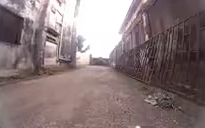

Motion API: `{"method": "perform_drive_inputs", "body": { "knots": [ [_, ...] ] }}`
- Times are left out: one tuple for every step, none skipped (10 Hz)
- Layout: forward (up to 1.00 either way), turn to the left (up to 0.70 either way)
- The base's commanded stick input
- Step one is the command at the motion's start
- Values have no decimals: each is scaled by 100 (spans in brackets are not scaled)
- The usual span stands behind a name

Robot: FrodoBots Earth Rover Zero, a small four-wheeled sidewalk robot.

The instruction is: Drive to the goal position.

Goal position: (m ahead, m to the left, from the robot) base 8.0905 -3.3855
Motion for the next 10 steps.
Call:
{"method": "perform_drive_inputs", "body": {
  "knots": [
    [70, 0],
    [70, 0],
    [70, 0],
    [70, 0],
    [70, 0],
    [70, 0],
    [70, 0],
    [70, 0],
    [70, 0],
    [70, 0]
  ]
}}
